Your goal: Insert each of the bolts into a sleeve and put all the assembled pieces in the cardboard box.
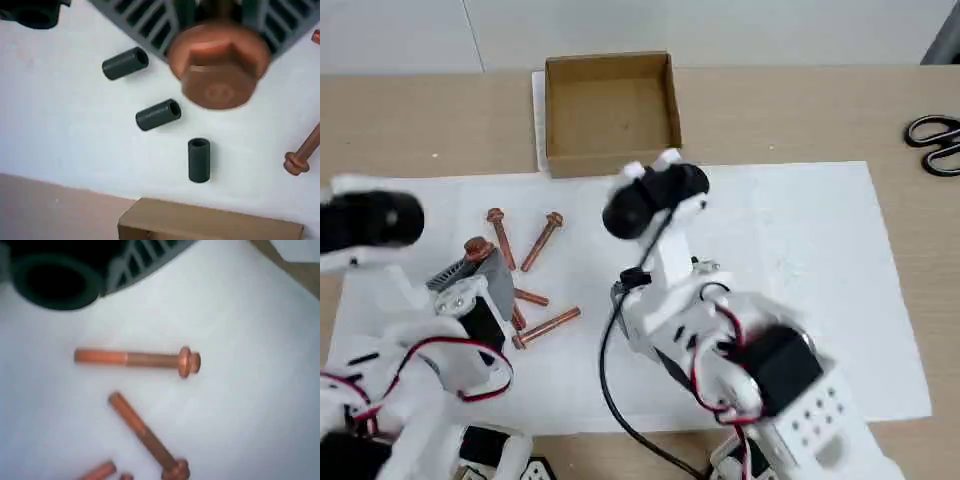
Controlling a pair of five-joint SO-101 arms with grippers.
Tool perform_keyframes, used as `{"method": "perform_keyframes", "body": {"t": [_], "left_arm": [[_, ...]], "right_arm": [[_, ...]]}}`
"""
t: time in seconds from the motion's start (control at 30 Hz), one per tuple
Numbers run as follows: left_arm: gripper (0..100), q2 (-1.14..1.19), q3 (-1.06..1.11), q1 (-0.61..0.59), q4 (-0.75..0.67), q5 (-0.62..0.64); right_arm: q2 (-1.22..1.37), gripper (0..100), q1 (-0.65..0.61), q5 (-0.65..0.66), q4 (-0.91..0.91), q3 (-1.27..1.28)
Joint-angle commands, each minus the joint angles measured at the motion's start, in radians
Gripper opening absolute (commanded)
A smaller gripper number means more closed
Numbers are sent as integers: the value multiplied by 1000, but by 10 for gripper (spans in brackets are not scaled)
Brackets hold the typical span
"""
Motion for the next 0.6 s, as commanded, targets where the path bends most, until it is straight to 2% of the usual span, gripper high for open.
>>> {"method": "perform_keyframes", "body": {"t": [0.0,0.27,0.43,0.57], "left_arm": [[5,-124,114,6,-129,28],[5,-379,418,8,-334,71],[5,-442,541,60,-466,74],[5,-446,598,144,-552,144]], "right_arm": [[-142,5,-8,57,-142,117],[-311,5,-18,166,-286,341],[-360,5,-145,209,-298,405],[-374,5,-213,210,-306,462]]}}
